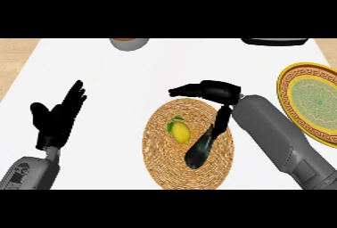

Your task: Pick the lemon from the placemat and place it in the plate

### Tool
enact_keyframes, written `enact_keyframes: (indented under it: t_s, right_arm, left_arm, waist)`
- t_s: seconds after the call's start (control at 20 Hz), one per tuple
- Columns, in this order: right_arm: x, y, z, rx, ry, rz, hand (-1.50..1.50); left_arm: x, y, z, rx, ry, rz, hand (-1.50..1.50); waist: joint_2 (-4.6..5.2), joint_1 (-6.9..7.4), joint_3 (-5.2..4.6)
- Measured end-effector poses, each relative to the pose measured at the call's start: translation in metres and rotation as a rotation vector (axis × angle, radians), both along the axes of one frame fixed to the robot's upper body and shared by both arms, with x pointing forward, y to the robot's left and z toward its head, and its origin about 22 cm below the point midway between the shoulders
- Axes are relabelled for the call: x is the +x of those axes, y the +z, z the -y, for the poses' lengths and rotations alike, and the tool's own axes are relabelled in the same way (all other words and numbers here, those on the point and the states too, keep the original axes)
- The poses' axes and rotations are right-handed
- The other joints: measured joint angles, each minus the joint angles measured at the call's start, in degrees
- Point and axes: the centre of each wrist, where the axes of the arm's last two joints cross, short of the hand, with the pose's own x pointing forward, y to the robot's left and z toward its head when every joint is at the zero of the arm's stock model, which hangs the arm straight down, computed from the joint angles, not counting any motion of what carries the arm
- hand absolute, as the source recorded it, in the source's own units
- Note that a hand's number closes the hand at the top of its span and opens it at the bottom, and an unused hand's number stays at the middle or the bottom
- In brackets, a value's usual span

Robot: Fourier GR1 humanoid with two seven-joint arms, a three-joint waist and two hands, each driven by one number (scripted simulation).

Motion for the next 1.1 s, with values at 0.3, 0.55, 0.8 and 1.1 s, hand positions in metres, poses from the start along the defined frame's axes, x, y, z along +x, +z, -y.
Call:
enact_keyframes:
  t_s: [0.3, 0.55, 0.8, 1.1]
  right_arm:
    - [-0.001, 0.0, -0.021, -0.151, 0.049, 0.073, -1.5]
    - [0.0, 0.0, -0.032, -0.259, 0.062, 0.129, -1.5]
    - [-0.006, -0.006, -0.052, -0.349, 0.082, 0.158, -1.5]
    - [-0.012, -0.014, -0.063, -0.424, 0.1, 0.159, -1.5]
  left_arm:
    - [0.004, 0.001, -0.002, 0.008, 0.012, -0.001, 0.0]
    - [0.004, 0.0, -0.006, 0.005, 0.019, 0.002, 0.0]
    - [0.002, -0.002, -0.001, 0.005, 0.017, 0.001, 0.0]
    - [0.0, 0.0, -0.006, 0.0, 0.017, -0.01, 0.0]
  waist:
    - [-0.15, -0.57, -0.02]
    - [-0.18, -0.65, -0.02]
    - [-0.21, -0.71, -0.02]
    - [-0.31, -0.78, -0.11]
